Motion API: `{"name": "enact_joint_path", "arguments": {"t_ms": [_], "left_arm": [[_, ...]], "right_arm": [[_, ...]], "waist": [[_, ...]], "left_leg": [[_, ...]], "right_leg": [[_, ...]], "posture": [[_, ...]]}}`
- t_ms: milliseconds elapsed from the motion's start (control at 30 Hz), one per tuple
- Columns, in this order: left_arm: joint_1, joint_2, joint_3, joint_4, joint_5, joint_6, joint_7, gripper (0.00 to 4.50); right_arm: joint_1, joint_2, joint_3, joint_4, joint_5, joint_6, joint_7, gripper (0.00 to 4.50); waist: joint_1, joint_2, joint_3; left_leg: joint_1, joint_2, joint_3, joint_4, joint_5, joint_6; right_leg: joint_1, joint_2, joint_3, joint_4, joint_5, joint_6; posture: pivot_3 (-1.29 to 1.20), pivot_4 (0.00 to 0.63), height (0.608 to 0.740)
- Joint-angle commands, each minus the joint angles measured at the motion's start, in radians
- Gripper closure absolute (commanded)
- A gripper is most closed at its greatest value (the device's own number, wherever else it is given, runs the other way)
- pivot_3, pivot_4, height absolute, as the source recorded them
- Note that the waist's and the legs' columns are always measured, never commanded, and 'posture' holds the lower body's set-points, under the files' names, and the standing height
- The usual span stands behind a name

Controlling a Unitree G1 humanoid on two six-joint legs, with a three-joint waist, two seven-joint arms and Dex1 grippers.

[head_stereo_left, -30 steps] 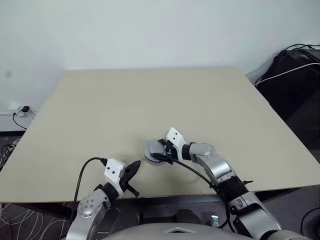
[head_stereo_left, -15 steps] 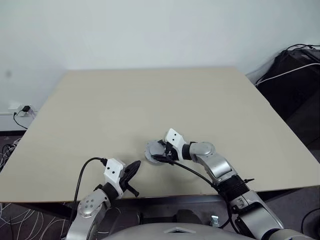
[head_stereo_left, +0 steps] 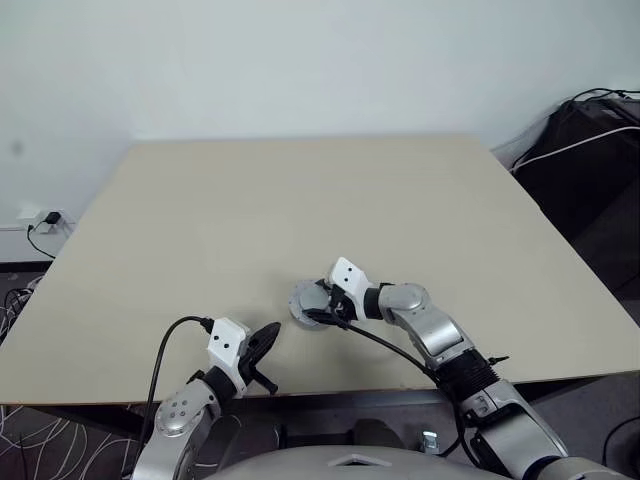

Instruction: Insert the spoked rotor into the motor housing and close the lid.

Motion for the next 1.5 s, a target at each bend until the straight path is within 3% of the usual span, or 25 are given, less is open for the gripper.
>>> {"name": "enact_joint_path", "arguments": {"t_ms": [33,433,533,767,1133,1500], "left_arm": [[-0.004,-0.007,-0.001,-0.029,-0.008,-0.012,0.004,4.5],[0.006,-0.005,-0.01,-0.04,-0.005,-0.013,0.008,4.5],[-0.026,-0.043,0.022,-0.057,-0.042,0.02,0.051,4.5],[-0.125,-0.07,0.072,-0.049,-0.017,0.203,0.194,4.5],[-0.335,-0.024,0.139,0.012,-0.235,0.638,0.086,4.5],[-0.479,-0.054,0.174,0.087,-0.347,0.847,0.087,4.5]], "right_arm": [[-0.024,-0.02,-0.006,0.029,-0.043,0.009,-0.028,1.29],[-0.012,-0.034,0.008,0.012,-0.044,0.036,0.005,1.29],[0.0,-0.034,0.012,0.004,-0.045,0.04,0.001,1.29],[0.006,-0.026,0.012,-0.01,-0.041,0.047,-0.011,1.29],[0.009,-0.018,0.016,-0.017,-0.039,0.05,-0.02,1.29],[0.017,-0.019,0.022,-0.026,-0.04,0.05,-0.025,1.29]], "waist": [[0.0,0.0,0.0],[0.002,0.001,0.0],[0.003,0.001,0.0],[0.004,0.001,-0.001],[0.0,0.001,-0.001],[-0.001,0.0,-0.002]], "left_leg": [[0.0,0.0,0.0,0.0,0.0,0.0],[0.0,-0.001,0.0,0.001,0.0,-0.001],[0.0,-0.001,0.0,0.001,0.0,-0.001],[0.0,-0.002,0.0,0.0,0.0,0.0],[0.0,-0.002,-0.001,0.0,0.002,0.003],[0.001,-0.002,-0.001,0.0,0.003,0.003]], "right_leg": [[0.0,0.0,0.0,0.0,0.0,0.0],[0.001,-0.002,0.0,-0.001,-0.002,0.001],[0.001,-0.002,0.0,-0.001,-0.001,0.002],[0.002,0.0,-0.001,-0.001,0.0,0.005],[0.002,0.002,-0.001,-0.001,0.002,0.003],[0.002,0.002,-0.001,-0.001,0.002,0.002]], "posture": [[0.0,0.0,0.74],[0.0,0.0,0.74],[0.0,0.0,0.74],[0.0,0.0,0.74],[0.0,0.0,0.74],[0.0,0.0,0.74]]}}
